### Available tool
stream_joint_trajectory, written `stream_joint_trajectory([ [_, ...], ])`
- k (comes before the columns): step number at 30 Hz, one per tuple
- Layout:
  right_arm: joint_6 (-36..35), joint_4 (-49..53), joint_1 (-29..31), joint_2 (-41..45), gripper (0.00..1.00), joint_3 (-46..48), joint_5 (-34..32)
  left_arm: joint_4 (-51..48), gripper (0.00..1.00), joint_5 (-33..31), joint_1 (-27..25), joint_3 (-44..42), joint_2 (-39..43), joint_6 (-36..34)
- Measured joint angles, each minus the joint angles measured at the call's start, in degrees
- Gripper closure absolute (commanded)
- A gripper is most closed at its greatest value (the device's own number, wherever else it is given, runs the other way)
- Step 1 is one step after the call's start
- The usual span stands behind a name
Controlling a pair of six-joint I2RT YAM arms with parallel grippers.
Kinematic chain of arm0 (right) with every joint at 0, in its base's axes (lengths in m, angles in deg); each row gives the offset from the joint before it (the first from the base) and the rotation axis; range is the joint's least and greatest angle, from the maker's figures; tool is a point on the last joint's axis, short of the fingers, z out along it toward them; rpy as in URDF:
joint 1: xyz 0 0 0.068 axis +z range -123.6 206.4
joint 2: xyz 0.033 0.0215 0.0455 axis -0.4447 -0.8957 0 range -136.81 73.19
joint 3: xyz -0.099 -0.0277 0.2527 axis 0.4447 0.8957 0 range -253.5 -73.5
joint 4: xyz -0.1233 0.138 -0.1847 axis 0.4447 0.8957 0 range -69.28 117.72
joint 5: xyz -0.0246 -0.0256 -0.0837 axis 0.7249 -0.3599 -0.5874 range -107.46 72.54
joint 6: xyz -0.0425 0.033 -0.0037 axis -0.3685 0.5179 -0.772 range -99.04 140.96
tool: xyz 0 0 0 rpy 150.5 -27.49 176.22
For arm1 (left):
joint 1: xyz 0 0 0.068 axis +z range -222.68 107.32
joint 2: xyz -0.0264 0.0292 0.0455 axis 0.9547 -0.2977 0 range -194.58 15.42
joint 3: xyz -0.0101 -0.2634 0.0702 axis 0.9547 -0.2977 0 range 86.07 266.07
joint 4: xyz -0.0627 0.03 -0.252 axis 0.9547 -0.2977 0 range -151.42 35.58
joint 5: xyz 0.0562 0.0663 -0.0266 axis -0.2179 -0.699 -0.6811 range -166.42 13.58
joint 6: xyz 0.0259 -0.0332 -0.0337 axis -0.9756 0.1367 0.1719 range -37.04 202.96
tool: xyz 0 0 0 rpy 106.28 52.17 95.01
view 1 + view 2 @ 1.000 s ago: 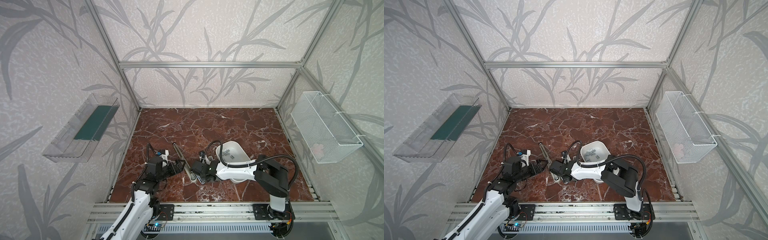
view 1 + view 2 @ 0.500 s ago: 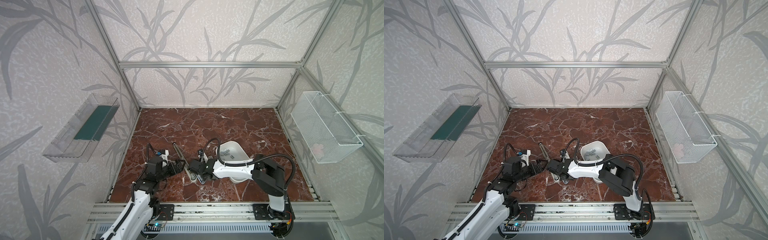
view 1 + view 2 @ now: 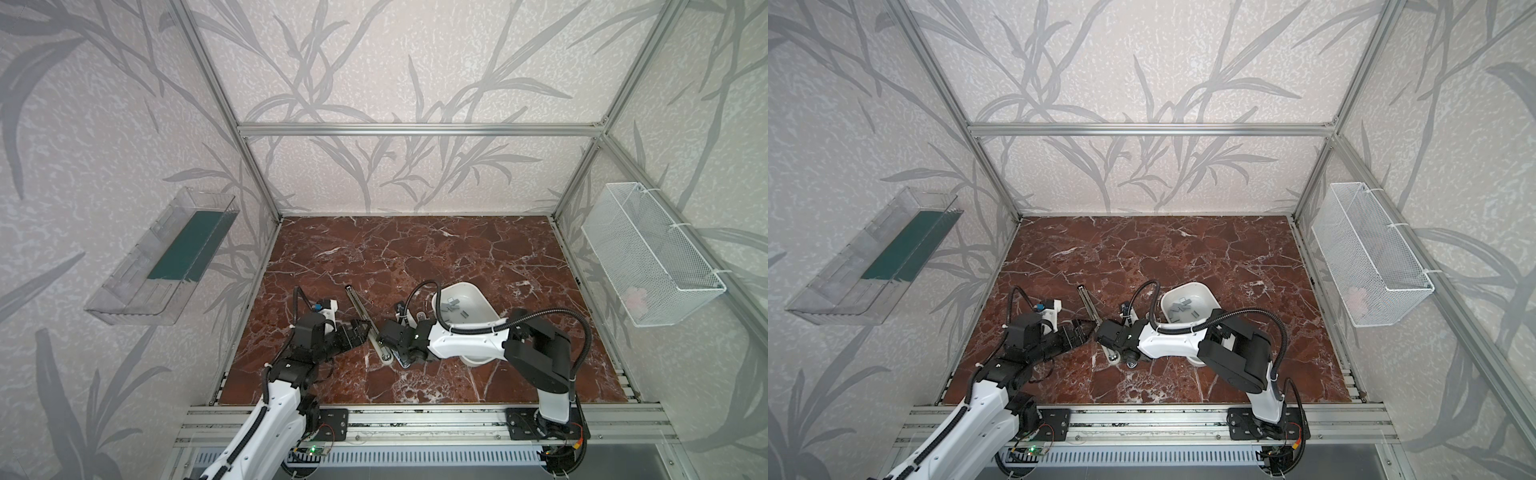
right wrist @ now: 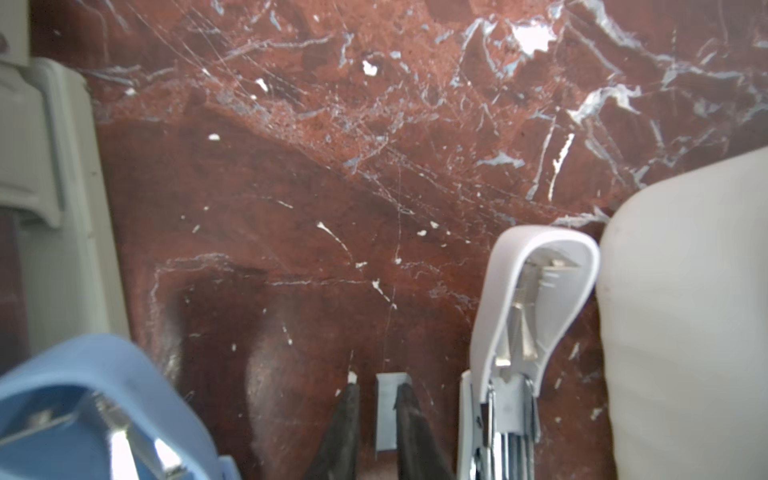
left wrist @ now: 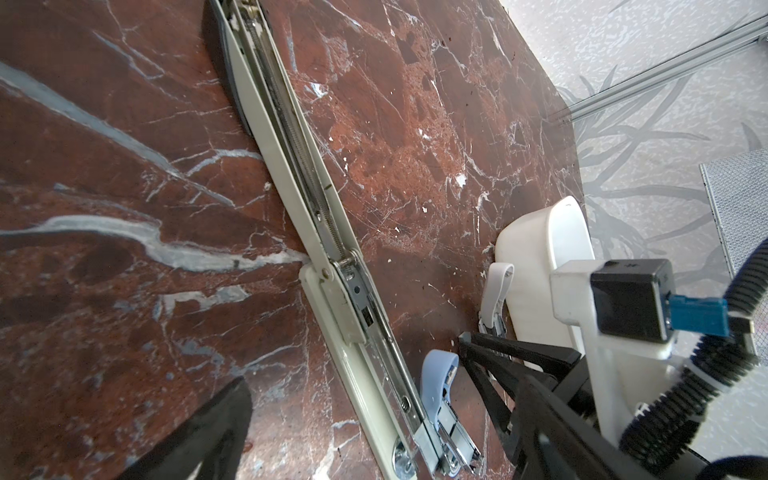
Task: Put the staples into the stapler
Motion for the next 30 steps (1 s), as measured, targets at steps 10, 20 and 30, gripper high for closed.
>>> stream_joint_trajectory([
  [10, 0.11, -0.17, -0.13, -0.11, 0.89, 0.02, 0.46, 0.0, 0.01, 0.0, -0.02, 0.0, 0.0, 0.0],
  [20, 0.74, -1.09, -0.44, -0.17, 1.0, 0.76, 0.94, -0.02, 0.01, 0.0, -0.02, 0.0, 0.0, 0.0],
  [30, -1.22, -0.33, -0.87, 5.09, 1.0, 1.53, 0.11, -0.02, 0.01, -0.22, -0.02, 0.0, 0.0, 0.0],
])
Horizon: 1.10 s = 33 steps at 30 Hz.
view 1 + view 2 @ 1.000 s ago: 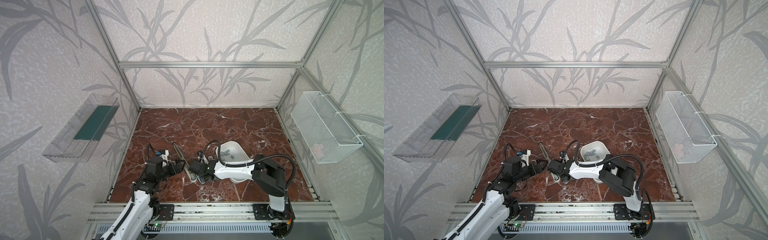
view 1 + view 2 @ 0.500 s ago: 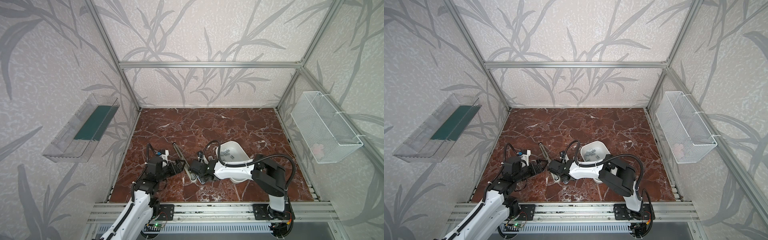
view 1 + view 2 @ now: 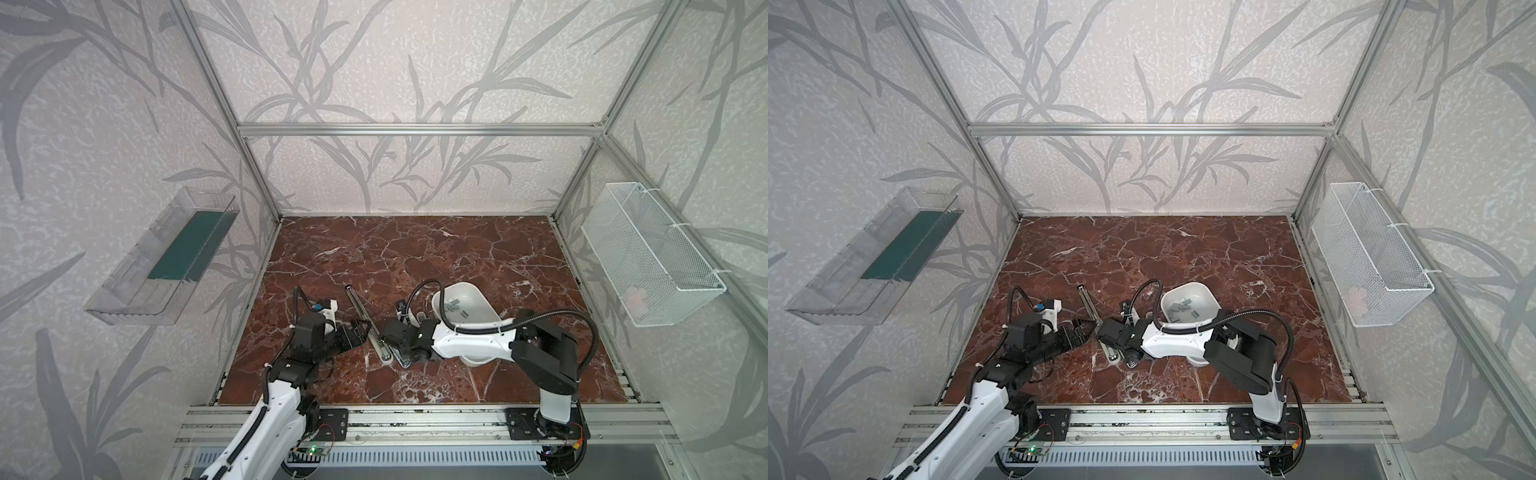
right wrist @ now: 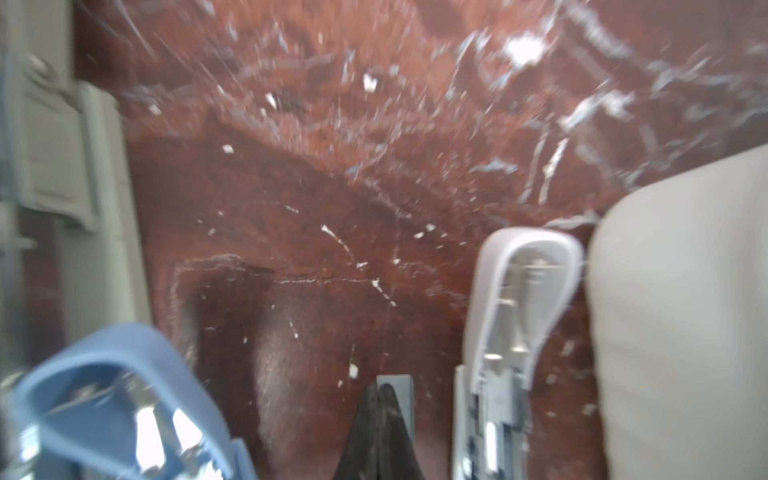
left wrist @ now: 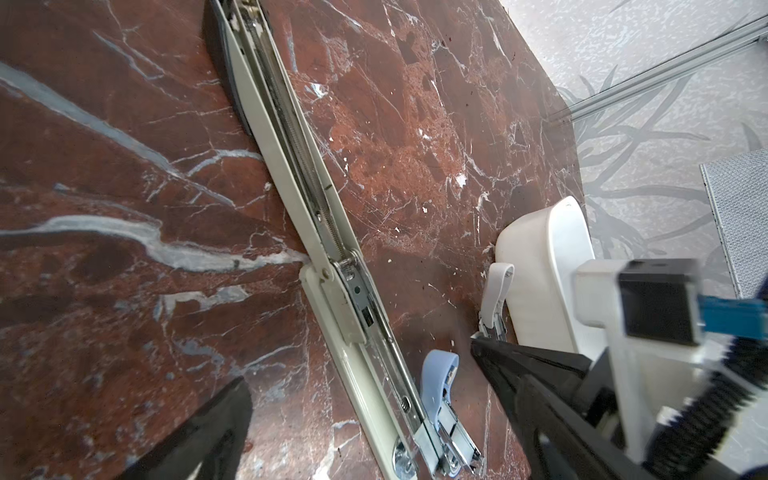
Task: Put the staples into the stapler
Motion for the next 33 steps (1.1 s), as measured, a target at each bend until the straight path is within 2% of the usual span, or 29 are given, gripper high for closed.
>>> stream_joint_trajectory([
  [5, -2.56, 0.7, -3.65, 13.49, 1.0, 1.66, -1.33, -0.04, 0.01, -1.44, 0.0, 0.28, -0.26, -0.04],
  [7, -4.42, 0.76, -8.07, 19.32, 1.0, 2.54, -1.36, 0.44, 0.01, -1.33, -0.07, 1.53, -1.38, -0.02],
  [11, -8.66, 0.66, -17.75, 25.46, 1.0, 5.22, 0.42, 3.04, 0.01, -1.51, -1.77, 5.86, -4.72, -0.11],
  [16, -14.58, 0.61, -25.97, 24.57, 1.0, 9.35, 6.47, 5.09, 0.01, -4.33, -6.95, 17.14, -16.02, -3.34],
  [25, -21.73, 0.04, -32.37, 19.63, 0.99, 12.04, 15.56, 7.63, 0.01, -6.71, -13.68, 38.05, -40.37, -9.64],
  [30, -22.97, -0.2, -37.2, 16.65, 0.99, 12.07, 19.71, 9.94, 0.01, -7.1, -14.58, 41.68, -46.07, -11.02],
  [33, -23.39, -0.42, -37.92, 15.1, 0.93, 12.11, 21.22, 11.32, 0.01, -7.28, -14.58, 42.23, -47.43, -11.5],
])
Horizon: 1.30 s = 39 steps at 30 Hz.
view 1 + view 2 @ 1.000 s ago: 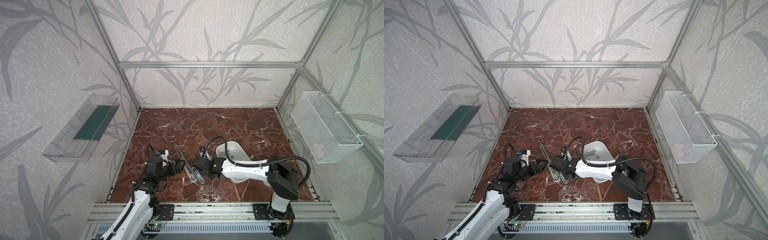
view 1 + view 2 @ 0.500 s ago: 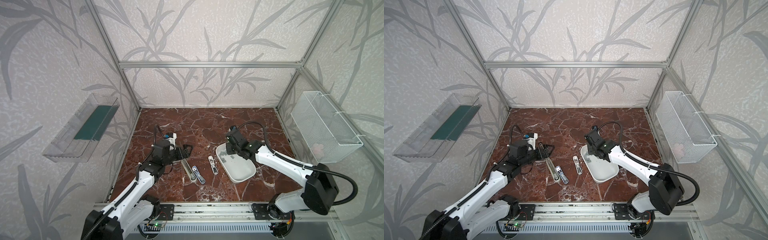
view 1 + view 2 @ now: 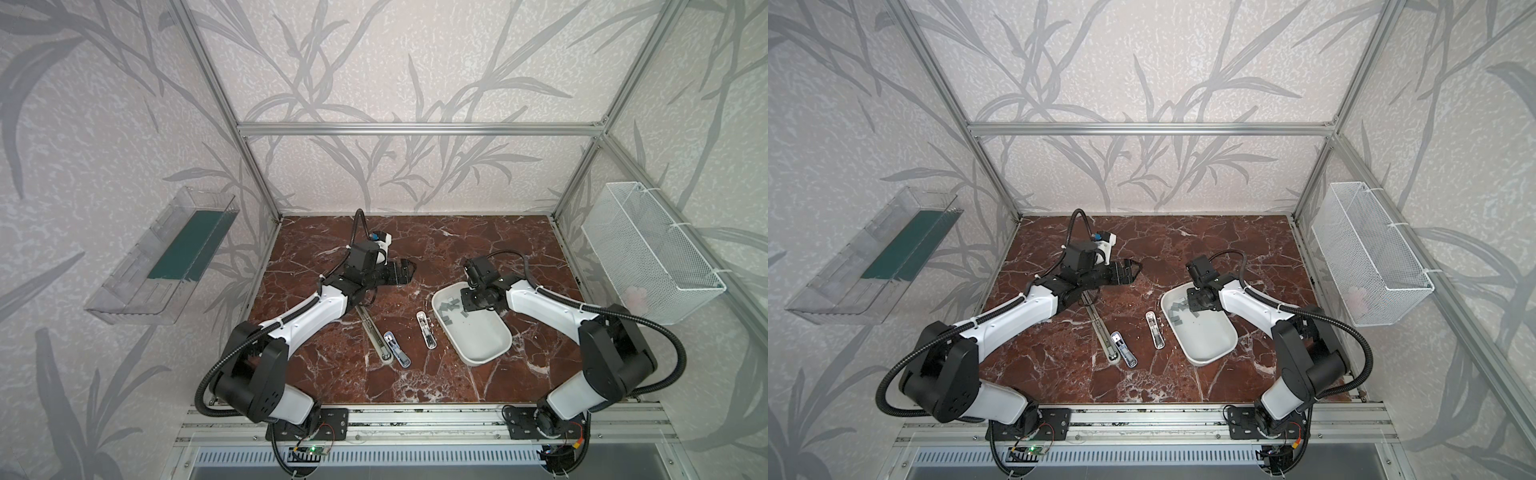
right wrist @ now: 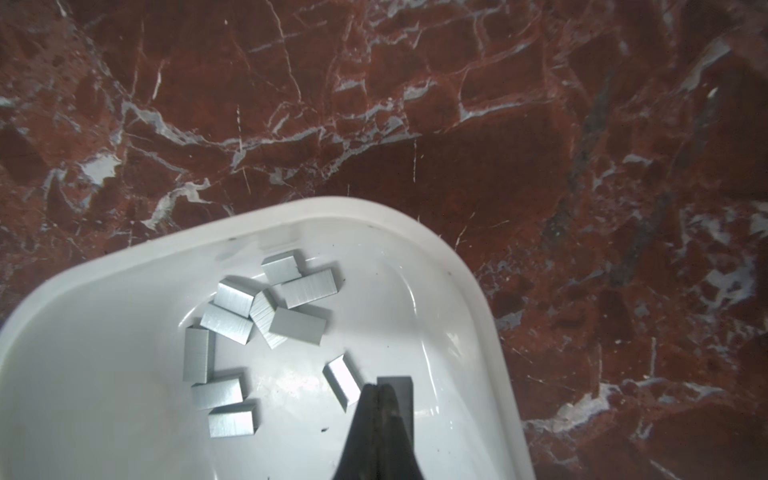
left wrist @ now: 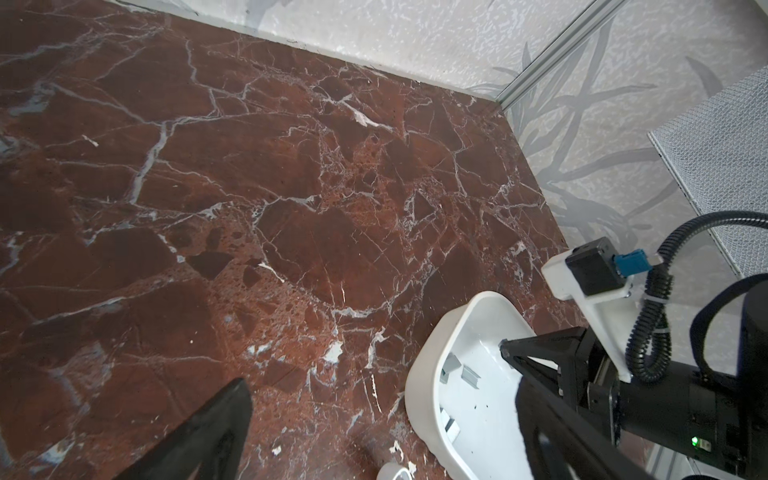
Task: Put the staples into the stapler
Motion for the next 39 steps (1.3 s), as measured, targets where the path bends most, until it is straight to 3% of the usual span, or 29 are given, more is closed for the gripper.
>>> stream_joint_trajectory([
  [8, -1.66, -1.62, -0.48, -0.5, 0.7, 0.85, 2.62, 3.8, 0.01, -0.22, 0.0, 0.26, -0.94, -1.95],
  [13, -2.8, -2.93, -0.5, 1.77, 0.69, 2.69, 2.73, 6.14, 0.01, 0.09, 0.0, 0.26, -1.62, -3.13],
  [20, -5.92, -6.12, 1.25, 4.81, 0.69, 3.87, 7.8, 8.07, 0.01, 0.13, 0.0, 2.01, -3.69, -3.23],
  [29, -8.74, -6.97, 6.05, 1.07, 0.63, 3.69, 12.46, 7.96, 0.01, 0.11, 0.0, 3.65, -4.24, -4.07],
  [39, -8.48, -5.4, 7.32, -3.56, 0.53, 2.99, 9.94, 7.72, 0.01, 0.2, 0.0, 3.65, -4.24, -4.26],
])
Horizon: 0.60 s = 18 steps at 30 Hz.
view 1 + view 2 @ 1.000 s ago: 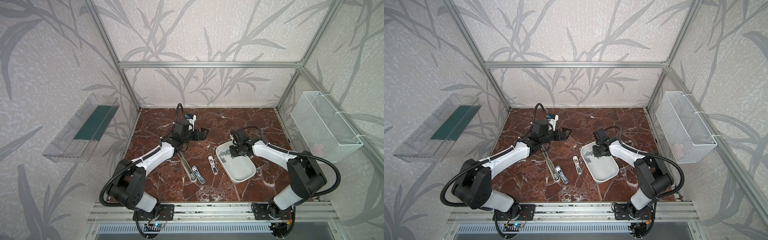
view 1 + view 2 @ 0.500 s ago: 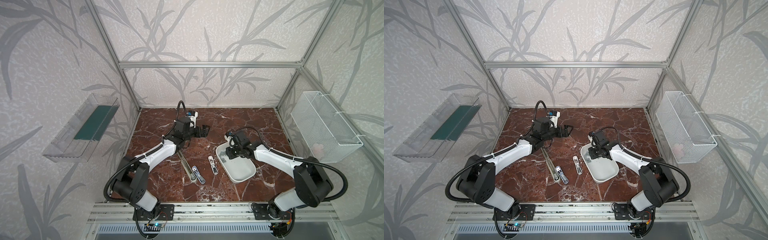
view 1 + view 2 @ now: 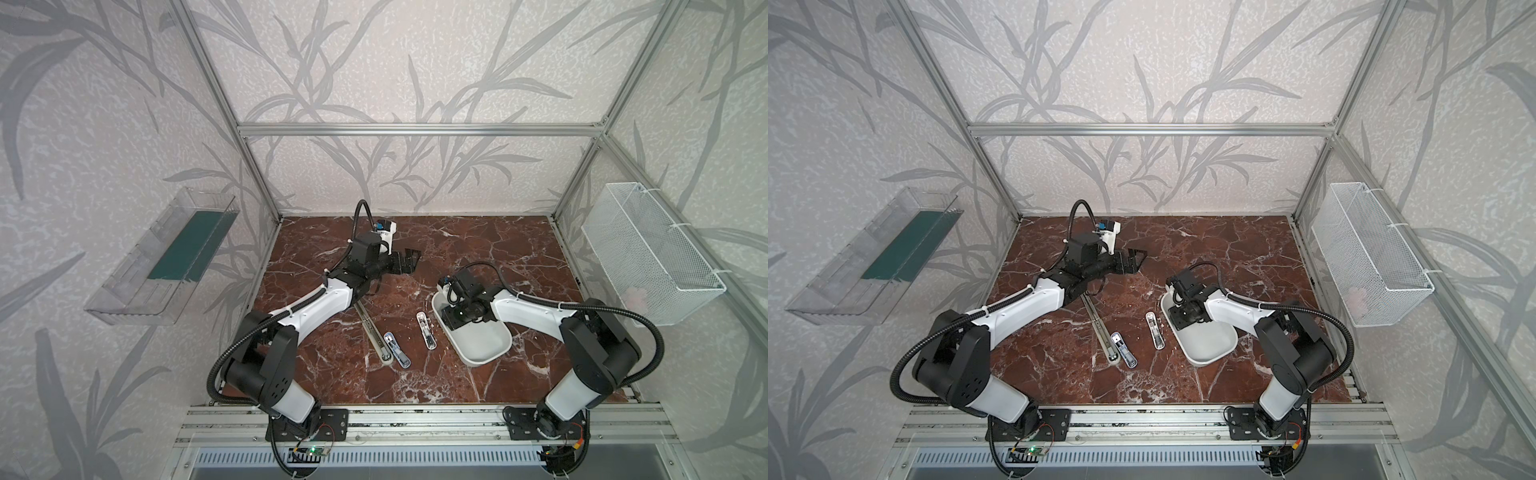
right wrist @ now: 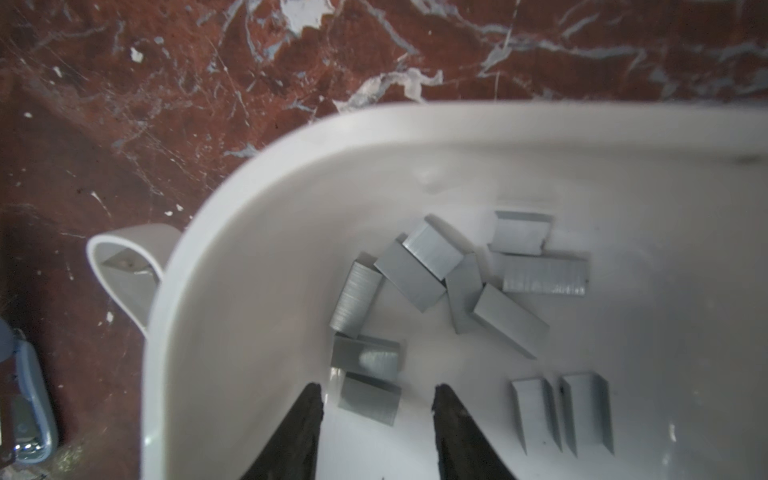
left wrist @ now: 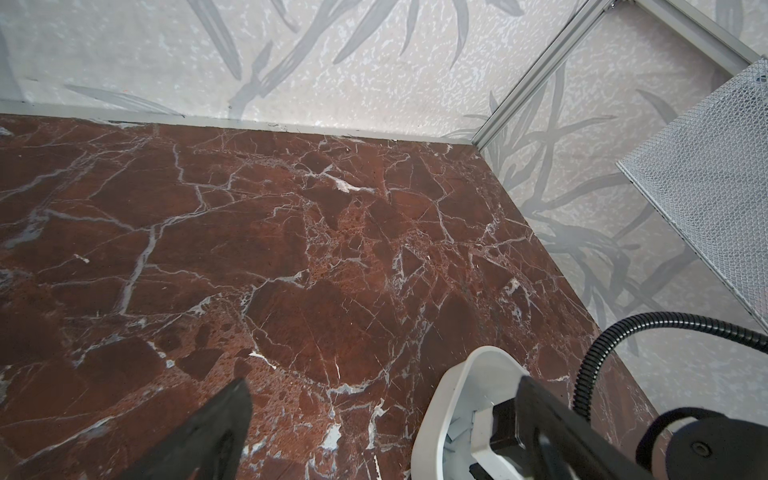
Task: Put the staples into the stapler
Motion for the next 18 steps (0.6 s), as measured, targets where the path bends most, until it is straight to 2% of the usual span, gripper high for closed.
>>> stream_joint_trajectory([
  [9, 0.68, 2.69, 0.87, -3.98, 0.53, -3.63, -4.5, -0.17, 0.01, 0.26, 0.0, 0.0, 0.0, -0.22],
  [14, 1.73, 4.52, 1.22, -4.68, 0.59, -4.96, -7.48, -0.17, 0.01, 0.26, 0.0, 0.0, 0.02, -0.39],
  [18, 2.45, 5.33, 1.31, -4.83, 0.6, -5.27, -8.96, -0.17, 0.01, 0.26, 0.0, 0.0, 0.2, -0.39],
])
